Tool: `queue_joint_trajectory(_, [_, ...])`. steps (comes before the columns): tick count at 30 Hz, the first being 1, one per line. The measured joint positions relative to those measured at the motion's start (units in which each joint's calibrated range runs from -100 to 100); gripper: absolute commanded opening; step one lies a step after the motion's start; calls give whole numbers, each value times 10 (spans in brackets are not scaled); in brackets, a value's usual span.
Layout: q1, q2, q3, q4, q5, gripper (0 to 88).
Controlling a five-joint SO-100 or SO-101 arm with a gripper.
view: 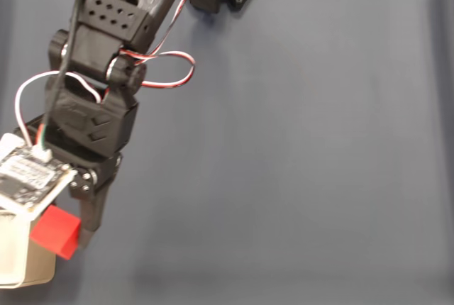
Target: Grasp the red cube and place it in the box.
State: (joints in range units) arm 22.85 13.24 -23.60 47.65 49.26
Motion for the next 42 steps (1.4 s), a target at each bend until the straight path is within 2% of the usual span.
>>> queue_joint_trajectory(25, [80, 189, -213, -2, 4, 3])
queue_joint_trajectory(42, [84, 245, -259, -18, 15, 9])
